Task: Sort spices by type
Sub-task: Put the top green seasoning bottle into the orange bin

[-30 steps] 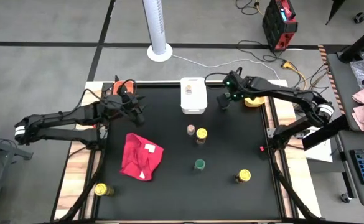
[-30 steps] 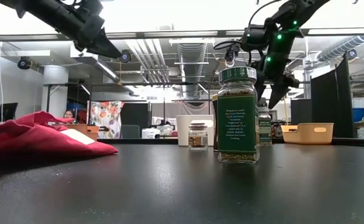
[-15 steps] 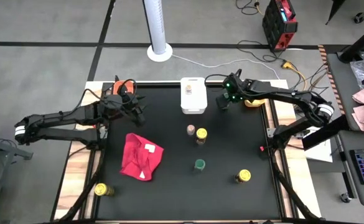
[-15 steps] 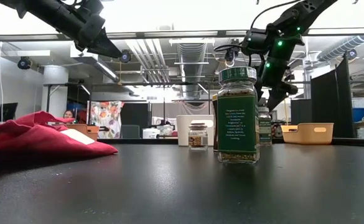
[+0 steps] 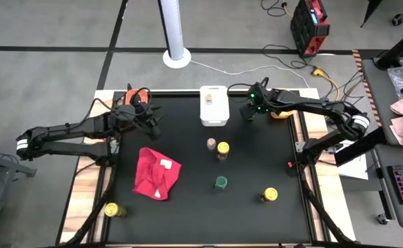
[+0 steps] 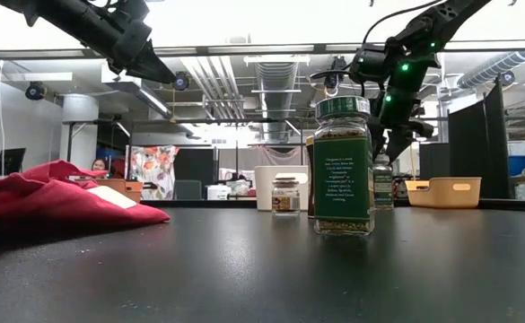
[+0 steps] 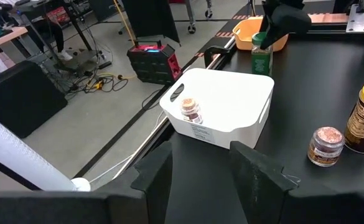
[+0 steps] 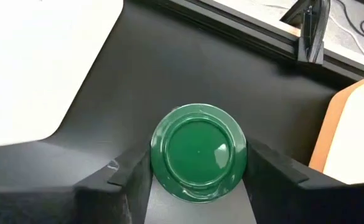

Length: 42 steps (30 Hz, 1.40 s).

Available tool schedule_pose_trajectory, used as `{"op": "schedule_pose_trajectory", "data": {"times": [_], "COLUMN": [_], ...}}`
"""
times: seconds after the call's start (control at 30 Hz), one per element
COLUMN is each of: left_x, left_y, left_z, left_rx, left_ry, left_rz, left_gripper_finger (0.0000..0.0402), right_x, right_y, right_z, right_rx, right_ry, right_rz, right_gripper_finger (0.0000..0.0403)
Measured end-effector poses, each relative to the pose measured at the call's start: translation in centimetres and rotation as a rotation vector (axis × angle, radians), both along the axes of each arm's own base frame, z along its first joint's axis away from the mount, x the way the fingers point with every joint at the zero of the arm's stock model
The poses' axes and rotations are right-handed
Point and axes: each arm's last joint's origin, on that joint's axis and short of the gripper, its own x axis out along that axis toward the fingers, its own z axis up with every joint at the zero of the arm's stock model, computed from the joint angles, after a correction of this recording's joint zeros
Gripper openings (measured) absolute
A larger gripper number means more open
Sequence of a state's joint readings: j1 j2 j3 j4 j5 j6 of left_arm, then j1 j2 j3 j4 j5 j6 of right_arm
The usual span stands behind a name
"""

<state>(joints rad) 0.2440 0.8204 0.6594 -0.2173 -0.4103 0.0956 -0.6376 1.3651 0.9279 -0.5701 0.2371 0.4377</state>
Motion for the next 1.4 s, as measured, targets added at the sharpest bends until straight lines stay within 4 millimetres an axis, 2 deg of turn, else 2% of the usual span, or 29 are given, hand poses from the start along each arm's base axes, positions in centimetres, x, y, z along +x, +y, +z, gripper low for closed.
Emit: {"op": "schedule_pose_trajectory", "data": {"times": [0.43,0.77,1.0,1.2,1.4], "left_x": [0.0,0.0,0.1,0.1,0.5], "left_y": [0.0,0.0,0.0,0.0,0.0], "left_z": [-0.2,-1.1,-1.5,-1.6,-1.9], "left_rx": [-0.013,-0.036,-0.032,-0.019,-0.040], "left_ry": [0.006,0.011,0.004,-0.005,0.001], "left_rz": [0.000,0.004,0.003,-0.002,-0.018], "left_gripper_finger": [0.0144,0.0149,0.0190,0.0220,0.0226], "right_x": [-0.2,-1.3,-1.8,-0.2,3.1], "right_y": [0.1,1.2,3.4,5.4,7.3], "right_z": [0.6,5.8,9.5,11.3,11.5], "right_rx": [-0.016,-0.140,-0.249,-0.343,-0.407], "right_ry": [-0.007,-0.102,-0.247,-0.393,-0.512], "right_rz": [0.017,0.032,0.096,0.223,0.374], "right_gripper_finger": [0.0197,0.0197,0.0197,0.0197,0.0197]}}
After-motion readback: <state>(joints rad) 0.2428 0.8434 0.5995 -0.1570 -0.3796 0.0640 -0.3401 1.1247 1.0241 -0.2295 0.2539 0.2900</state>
